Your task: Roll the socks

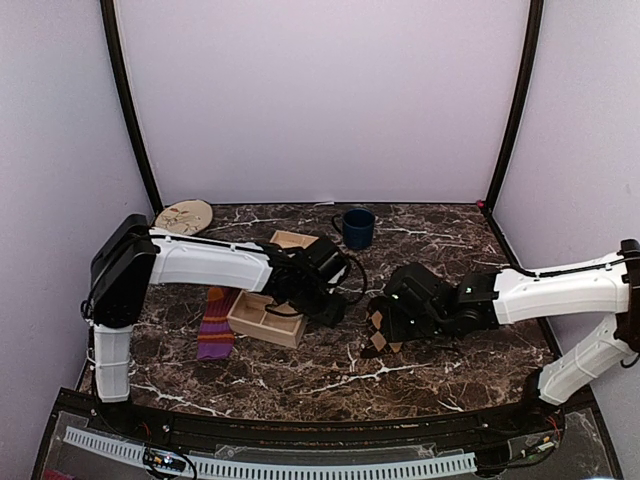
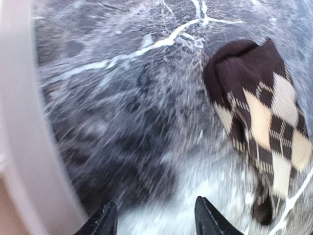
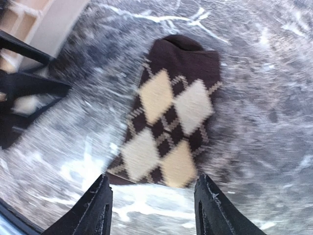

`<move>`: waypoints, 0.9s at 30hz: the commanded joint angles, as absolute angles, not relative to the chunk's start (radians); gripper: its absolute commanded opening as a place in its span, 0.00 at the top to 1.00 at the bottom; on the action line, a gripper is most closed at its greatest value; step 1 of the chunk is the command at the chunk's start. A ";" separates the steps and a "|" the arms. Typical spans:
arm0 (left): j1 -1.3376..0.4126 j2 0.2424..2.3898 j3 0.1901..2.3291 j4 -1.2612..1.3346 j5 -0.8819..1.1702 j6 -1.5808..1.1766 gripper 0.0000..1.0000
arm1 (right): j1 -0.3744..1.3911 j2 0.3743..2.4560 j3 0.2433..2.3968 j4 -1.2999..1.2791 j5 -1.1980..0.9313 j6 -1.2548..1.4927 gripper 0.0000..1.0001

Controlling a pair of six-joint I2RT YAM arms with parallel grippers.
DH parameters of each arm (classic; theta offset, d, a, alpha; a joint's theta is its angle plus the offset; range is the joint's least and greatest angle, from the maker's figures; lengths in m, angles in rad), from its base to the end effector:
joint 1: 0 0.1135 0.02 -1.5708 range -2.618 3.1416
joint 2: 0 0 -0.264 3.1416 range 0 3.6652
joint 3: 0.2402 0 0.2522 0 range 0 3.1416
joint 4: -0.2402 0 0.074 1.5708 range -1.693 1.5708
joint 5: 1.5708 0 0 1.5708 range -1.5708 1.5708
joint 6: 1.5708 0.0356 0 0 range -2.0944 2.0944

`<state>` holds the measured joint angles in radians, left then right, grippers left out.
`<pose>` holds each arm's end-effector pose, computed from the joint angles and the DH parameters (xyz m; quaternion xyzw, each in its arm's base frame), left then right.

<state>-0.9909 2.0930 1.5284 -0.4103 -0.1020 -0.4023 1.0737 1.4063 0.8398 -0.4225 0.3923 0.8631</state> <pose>0.2508 -0.3762 0.1714 0.2626 0.9180 -0.1507 0.2561 0.1428 0.2347 0.2038 -0.0432 0.9403 0.1260 0.3132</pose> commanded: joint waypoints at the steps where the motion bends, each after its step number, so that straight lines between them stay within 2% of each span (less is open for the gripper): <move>1: -1.005 1.904 1.380 -0.284 -0.127 -0.306 0.43 | 1.086 1.372 0.849 -0.568 0.445 0.670 0.46; 9: -1.041 1.778 1.226 -0.162 -0.110 -0.289 0.43 | 1.127 1.355 0.820 -0.544 0.370 0.505 0.46; 16: -1.048 1.701 1.150 -0.119 -0.100 -0.348 0.43 | 1.228 1.470 0.880 -0.614 0.397 0.388 0.46; 27: -1.057 1.568 1.001 -0.044 -0.131 -0.422 0.44 | 1.245 1.599 0.944 -0.609 0.397 0.277 0.45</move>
<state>-1.0515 1.6402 1.0447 -0.0875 -0.1135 -0.3847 1.2335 1.5520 0.8948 -0.6022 0.3759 0.3454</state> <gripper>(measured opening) 0.565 0.552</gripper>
